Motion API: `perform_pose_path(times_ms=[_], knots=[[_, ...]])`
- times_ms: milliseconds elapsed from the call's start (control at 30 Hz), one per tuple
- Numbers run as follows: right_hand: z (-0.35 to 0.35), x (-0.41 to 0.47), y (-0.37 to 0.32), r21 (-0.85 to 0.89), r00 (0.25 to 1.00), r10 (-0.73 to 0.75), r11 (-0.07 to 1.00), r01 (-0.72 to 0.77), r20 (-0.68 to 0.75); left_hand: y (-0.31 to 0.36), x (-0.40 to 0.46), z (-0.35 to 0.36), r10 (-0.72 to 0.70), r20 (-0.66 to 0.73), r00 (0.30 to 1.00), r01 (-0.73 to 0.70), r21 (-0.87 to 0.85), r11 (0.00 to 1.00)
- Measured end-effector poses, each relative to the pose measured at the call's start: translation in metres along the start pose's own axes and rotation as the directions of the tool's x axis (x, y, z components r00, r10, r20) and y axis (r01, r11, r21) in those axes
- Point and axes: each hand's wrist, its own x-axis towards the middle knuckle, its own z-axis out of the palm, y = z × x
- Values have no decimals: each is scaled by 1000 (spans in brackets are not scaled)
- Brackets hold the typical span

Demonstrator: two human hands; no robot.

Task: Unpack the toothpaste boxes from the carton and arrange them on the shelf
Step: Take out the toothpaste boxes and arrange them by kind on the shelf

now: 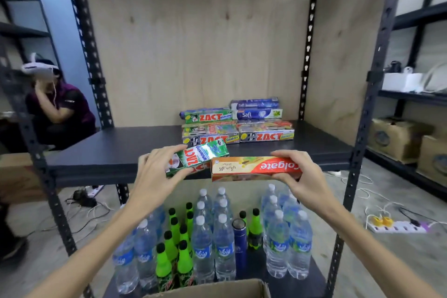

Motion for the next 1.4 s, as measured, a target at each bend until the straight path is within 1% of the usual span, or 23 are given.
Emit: perform_pose_path(times_ms=[133,200,367,433,600,700,800,833,933,967,1067,1133,1233,1333,1400], knots=[[-6,47,8,-33,1000,27,999,-28,-12,-2,57,11,7,-25,1000,-5,72,997],[-7,72,18,-64,999,42,997,-42,-3,-7,85,21,-24,-22,999,26,100,995],[-5,132,57,-188,997,71,979,-74,-24,-25,142,55,-149,77,986,137,151,979],[-3,152,72,-215,993,120,969,-120,-15,-31,159,69,-168,110,980,150,161,976],[5,194,109,-220,977,207,952,-211,-45,-52,194,105,-153,147,977,128,167,978],[9,213,128,-286,961,273,919,-271,-33,-64,206,122,-139,157,978,117,141,983],[13,229,145,-351,947,320,888,-296,9,-74,214,132,-78,175,981,55,133,990],[15,234,150,-371,947,320,882,-289,23,-77,217,134,-92,190,977,65,142,988],[20,248,159,-422,948,312,869,-261,57,-85,226,132,-205,247,947,166,171,971],[22,251,160,-428,948,311,867,-256,62,-86,228,132,-223,263,939,183,170,968],[29,258,160,-432,948,311,865,-255,63,-87,231,135,-236,291,927,199,151,968],[34,259,160,-436,944,323,860,-266,60,-89,231,138,-252,296,921,230,107,967],[37,260,160,-475,944,326,840,-262,57,-87,230,135,-261,302,917,289,-51,956],[38,265,157,-538,934,351,801,-263,67,-89,231,133,-279,310,909,329,-124,936],[41,268,158,-580,919,382,771,-261,94,-97,232,131,-281,315,906,358,-221,907]])
